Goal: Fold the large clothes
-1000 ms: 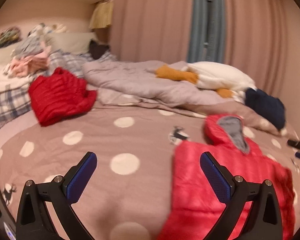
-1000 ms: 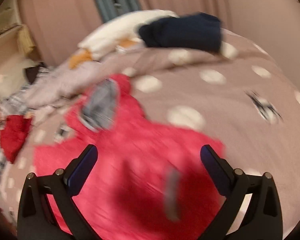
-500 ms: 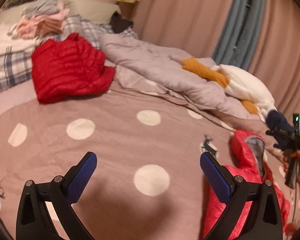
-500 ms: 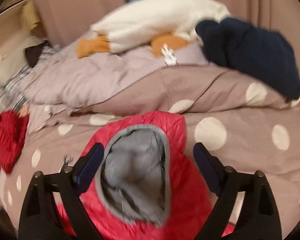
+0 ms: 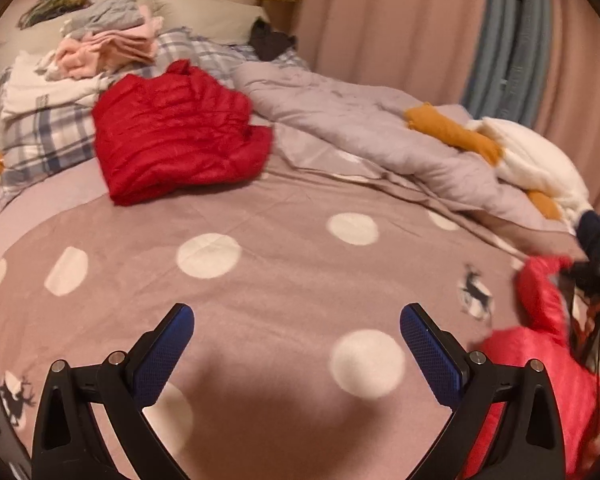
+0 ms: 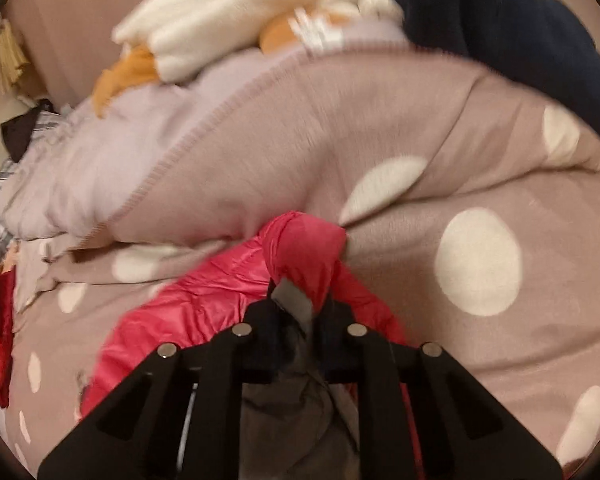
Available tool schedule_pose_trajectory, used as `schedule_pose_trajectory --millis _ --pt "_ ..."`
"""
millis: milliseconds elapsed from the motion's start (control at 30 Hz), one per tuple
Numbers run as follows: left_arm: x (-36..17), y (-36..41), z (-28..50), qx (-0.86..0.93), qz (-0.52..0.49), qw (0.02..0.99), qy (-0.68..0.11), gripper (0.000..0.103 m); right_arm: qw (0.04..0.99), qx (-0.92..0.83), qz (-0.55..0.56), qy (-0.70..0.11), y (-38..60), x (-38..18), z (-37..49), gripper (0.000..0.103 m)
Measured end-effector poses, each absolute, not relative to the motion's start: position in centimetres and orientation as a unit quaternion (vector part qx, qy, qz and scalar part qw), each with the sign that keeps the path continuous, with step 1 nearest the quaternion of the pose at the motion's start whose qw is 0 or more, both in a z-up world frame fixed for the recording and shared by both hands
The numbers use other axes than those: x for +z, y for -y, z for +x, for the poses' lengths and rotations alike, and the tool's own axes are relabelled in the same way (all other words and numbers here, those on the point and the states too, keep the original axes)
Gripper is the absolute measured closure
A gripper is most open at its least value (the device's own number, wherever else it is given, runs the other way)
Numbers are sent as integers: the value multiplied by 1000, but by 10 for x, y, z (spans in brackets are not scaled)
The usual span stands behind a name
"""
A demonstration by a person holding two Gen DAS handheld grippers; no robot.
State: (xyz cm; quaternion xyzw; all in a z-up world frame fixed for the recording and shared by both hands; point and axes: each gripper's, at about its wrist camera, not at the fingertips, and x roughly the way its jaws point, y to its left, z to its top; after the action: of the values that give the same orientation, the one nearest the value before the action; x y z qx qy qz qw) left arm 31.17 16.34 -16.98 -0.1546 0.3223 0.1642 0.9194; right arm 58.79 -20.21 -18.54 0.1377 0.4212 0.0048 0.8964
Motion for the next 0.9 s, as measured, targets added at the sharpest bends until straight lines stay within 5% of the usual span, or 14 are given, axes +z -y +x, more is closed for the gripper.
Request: schedule_pose_trajectory --millis 167,333,433,533,600,667,900 --pt "-148 -129 298 138 -150 934 -293 1 934 97 139 -314 213 -83 498 89" --pt "-135 -92 281 96 -152 944 -277 1 942 139 134 -276 246 -53 384 83" --pt "-139 -69 271 69 -151 943 -288 1 930 147 147 -302 271 -74 326 73" --pt "-143 -51 268 44 -145 942 -299 1 912 136 173 -347 291 -102 287 55" --pt "-144 -39 266 19 -142 942 -303 1 903 134 196 -357 302 -114 274 33" --pt "-145 -29 265 12 -144 941 -306 1 901 126 212 -358 308 -119 267 25" --pt "-153 -4 269 -56 -152 931 -327 1 852 143 331 -380 309 -149 272 12"
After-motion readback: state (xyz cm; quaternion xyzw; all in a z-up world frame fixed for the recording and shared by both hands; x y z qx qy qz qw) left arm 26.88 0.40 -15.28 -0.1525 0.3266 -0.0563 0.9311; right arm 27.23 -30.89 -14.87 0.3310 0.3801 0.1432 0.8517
